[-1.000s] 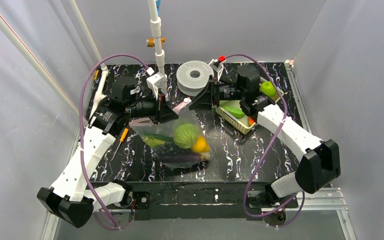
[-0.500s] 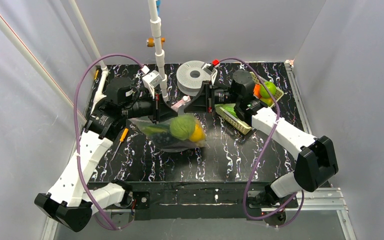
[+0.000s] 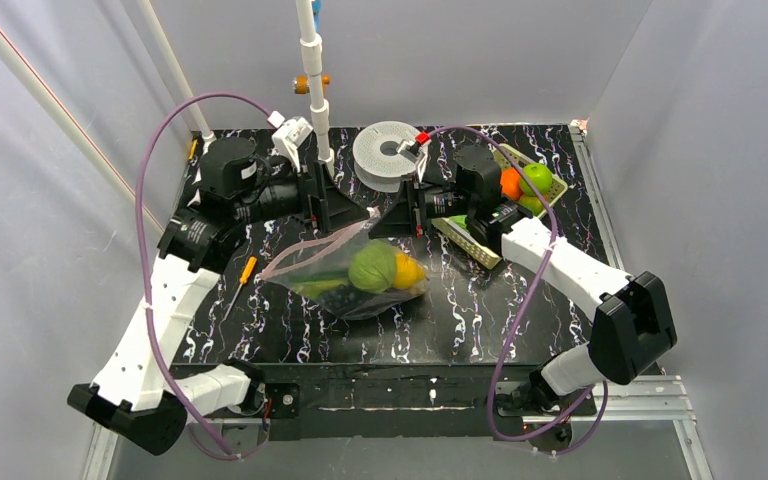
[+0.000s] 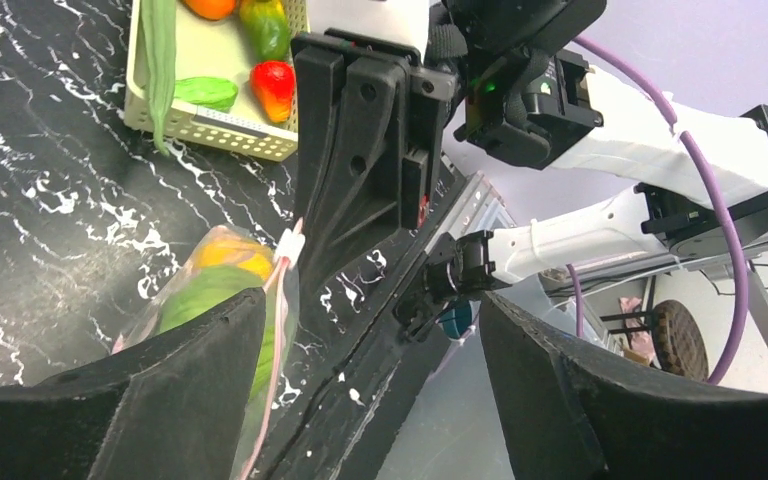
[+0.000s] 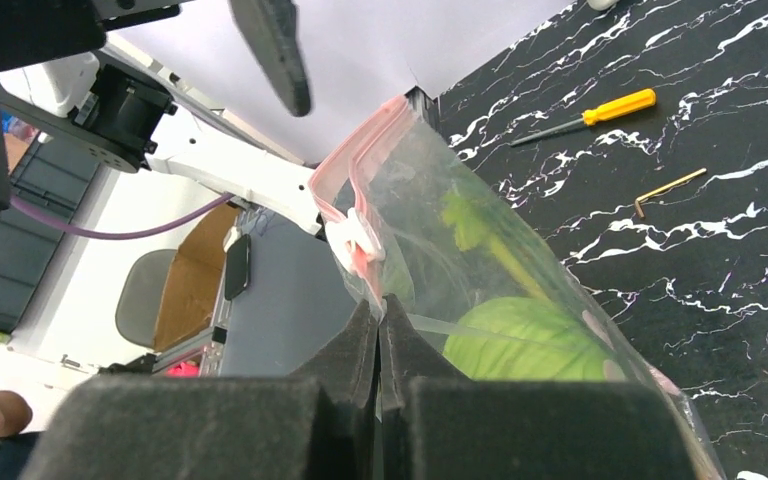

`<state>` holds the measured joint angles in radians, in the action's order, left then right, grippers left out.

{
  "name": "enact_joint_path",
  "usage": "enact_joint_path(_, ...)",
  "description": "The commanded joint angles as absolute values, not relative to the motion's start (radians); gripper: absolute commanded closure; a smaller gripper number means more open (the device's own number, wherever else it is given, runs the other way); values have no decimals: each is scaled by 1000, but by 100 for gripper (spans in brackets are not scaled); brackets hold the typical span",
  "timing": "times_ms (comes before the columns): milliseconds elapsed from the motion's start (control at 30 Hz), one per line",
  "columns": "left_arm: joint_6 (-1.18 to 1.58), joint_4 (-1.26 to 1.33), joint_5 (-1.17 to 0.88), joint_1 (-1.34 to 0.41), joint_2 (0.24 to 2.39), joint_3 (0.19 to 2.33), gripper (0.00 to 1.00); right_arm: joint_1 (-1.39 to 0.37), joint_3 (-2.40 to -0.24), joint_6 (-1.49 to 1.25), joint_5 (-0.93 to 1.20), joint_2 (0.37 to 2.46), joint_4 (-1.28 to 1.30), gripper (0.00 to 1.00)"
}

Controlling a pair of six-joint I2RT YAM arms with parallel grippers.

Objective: Place the food in the zip-top bag and seal the zipper
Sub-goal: Zip the zipper food storage bag at the center of the board.

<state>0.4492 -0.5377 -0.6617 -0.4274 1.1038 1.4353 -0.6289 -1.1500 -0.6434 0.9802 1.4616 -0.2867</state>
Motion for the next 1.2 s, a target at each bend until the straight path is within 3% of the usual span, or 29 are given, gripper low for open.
enact_joint_path(0,510,-423,-743,-431,1150,1431,26,-630,-1206,-615,1028,1392,-321,99)
enact_joint_path(167,496,-300,-738,-455,1138,1360,43,-631,-1203,-620,1028,1378,-318,99)
enact_joint_path(433,455,-271,-683,-498,1155,1317,51,-635,-1200,-632,1039,1369,-327,99)
enact_joint_path(567,461,-255,-699,-502,1149,1285,65,-640,-1192,-633,1036,1360,-330,99)
enact_joint_path(633,461,-247,-691,-502,1135,1268,64,-640,-1188,-631,1033,1356,-331,99)
enact_joint_path(733,459,-254,-656,-502,1118,1253,54,-641,-1190,-634,1039,1357,-332,99)
enact_joint_path(933,475,-235,-635,-502,1099,1235,51,-643,-1195,-634,1043,1354,-332,99)
enact_joint_path(1167,501,-201,-728,-502,1097,1220,76,-643,-1185,-632,1031,1344,-330,99)
